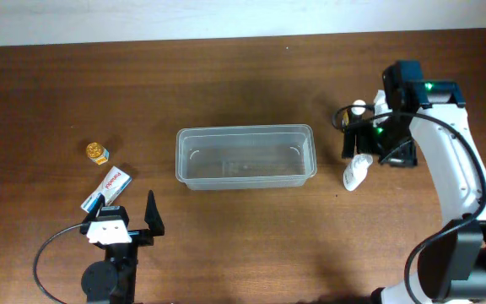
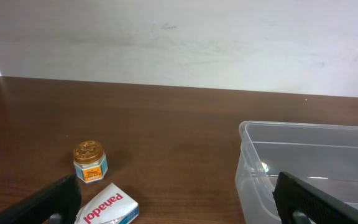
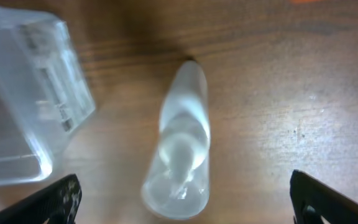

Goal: Pack container
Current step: 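Move right gripper to the white dropper bottle and grasp it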

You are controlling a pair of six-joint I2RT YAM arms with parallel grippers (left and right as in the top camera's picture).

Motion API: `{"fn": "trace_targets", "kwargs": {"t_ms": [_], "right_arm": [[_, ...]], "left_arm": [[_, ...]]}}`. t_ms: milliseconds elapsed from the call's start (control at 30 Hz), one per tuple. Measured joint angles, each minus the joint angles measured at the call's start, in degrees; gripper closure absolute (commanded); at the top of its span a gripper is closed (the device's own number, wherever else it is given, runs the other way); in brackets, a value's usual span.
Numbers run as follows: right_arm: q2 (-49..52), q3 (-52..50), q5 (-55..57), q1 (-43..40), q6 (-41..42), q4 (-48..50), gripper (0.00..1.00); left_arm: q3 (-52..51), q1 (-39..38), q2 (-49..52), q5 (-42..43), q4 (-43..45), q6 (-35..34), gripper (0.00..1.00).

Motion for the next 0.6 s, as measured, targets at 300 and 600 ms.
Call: {"fn": "trace_targets", "kwargs": {"t_ms": [300,600], "right_arm": [[0.0,-9.2,0.0,-0.2,0.0,10.4,0.05],[0.0,-14.1,0.0,-0.2,0.4,17.5,0.34]], "left_arm": [[0.0,0.0,0.0,0.0,0.0,0.0,0.01],[0.0,0.0,0.0,0.0,0.0,0.0,0.01]]}}
